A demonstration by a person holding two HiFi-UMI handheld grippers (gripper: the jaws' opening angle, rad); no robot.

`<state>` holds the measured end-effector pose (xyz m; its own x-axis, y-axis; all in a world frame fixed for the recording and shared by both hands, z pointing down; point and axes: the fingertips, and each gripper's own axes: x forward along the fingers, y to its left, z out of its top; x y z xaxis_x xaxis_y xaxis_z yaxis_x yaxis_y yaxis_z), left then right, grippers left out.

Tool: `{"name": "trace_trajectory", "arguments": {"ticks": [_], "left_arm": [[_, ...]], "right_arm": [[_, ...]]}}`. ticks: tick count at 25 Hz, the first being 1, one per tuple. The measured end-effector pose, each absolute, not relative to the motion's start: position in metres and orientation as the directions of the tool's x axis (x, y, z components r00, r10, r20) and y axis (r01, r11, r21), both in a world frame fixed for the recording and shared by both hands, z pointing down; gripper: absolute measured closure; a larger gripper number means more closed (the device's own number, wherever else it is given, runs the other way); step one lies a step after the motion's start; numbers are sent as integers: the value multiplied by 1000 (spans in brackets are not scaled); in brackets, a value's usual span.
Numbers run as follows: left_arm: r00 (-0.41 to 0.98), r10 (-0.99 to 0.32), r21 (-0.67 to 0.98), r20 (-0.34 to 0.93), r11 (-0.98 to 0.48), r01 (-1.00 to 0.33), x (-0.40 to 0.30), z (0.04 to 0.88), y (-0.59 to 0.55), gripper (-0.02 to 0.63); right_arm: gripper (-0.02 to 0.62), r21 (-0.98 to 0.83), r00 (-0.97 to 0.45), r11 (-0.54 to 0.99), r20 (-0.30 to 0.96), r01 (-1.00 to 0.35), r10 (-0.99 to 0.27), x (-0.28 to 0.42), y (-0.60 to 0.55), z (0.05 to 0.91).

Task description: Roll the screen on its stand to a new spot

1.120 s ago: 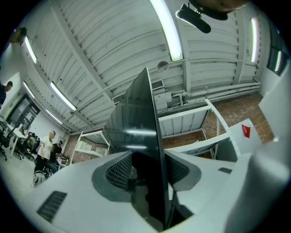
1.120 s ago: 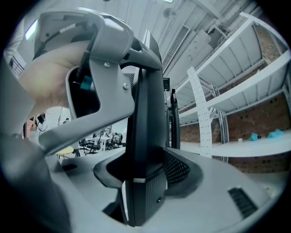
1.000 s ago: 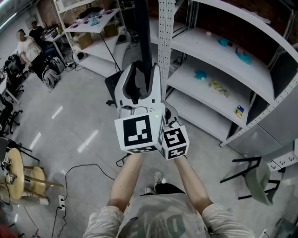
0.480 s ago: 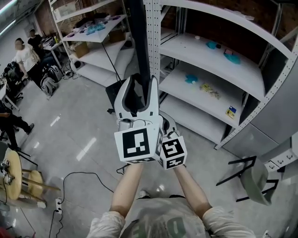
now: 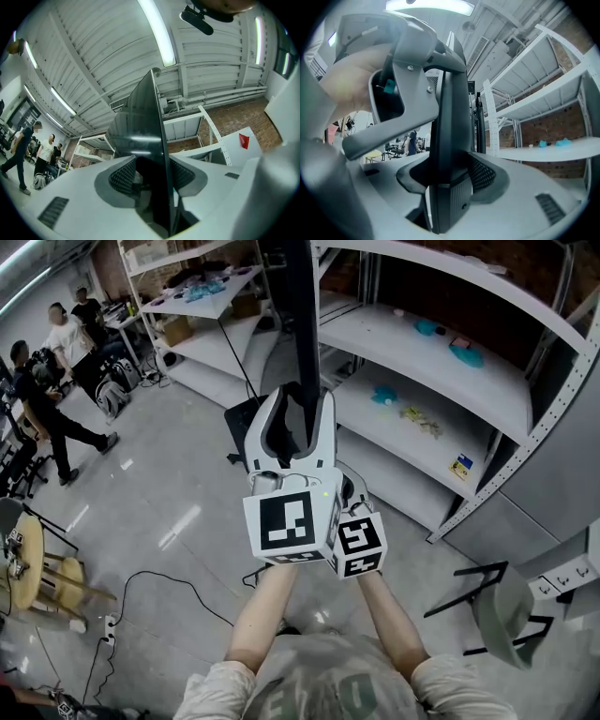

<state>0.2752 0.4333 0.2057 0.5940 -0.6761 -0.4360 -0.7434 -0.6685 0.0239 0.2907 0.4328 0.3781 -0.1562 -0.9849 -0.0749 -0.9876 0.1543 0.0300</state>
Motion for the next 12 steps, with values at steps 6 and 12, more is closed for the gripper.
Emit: {"name": "trace_trajectory", "arguments": {"ticks": [6,12], "left_arm": [[597,-661,9,-454,-674,-739,301,198,470,392],[631,-631,-10,-451,-703,-711,332,199,494,385]], "right_arm": [[387,31,-149,146,-87,-989,-985,318,468,373],[402,55,-103,98,-90,-994,-991,349,492,373]]}}
